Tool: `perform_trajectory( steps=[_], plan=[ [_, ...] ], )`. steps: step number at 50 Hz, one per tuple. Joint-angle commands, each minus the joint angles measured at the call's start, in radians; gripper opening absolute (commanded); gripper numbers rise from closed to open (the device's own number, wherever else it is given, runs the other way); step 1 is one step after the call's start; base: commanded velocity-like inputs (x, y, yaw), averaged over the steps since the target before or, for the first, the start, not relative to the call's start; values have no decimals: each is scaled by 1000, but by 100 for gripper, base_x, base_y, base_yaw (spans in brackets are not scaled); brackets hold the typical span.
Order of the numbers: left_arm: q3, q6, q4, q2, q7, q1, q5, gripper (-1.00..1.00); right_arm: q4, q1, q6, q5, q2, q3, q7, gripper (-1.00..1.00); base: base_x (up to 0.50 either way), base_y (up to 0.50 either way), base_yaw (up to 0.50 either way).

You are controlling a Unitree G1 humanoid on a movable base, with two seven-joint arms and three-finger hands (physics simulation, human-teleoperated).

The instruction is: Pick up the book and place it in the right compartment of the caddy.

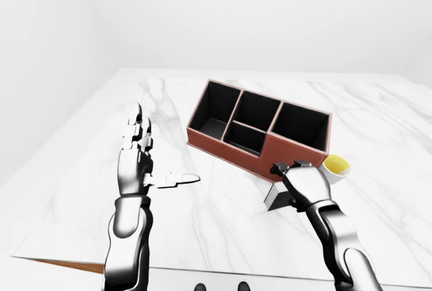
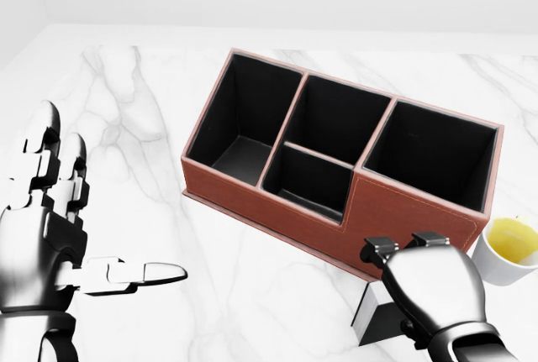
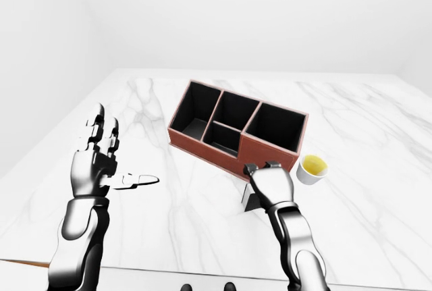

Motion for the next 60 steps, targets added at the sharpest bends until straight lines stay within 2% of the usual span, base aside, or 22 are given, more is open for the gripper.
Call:
perform_trajectory(
  steps=[1, 60],
  plan=[
    [5, 0, -2, 1, 0, 4, -5, 100, 46, -9, 0, -34, -8, 5, -19, 18, 0, 0, 0],
    [40, 0, 5, 3, -11, 37, -20, 100, 364, -89, 0, -112, -46, 69, -221, 15, 0, 0, 0]
  ],
)
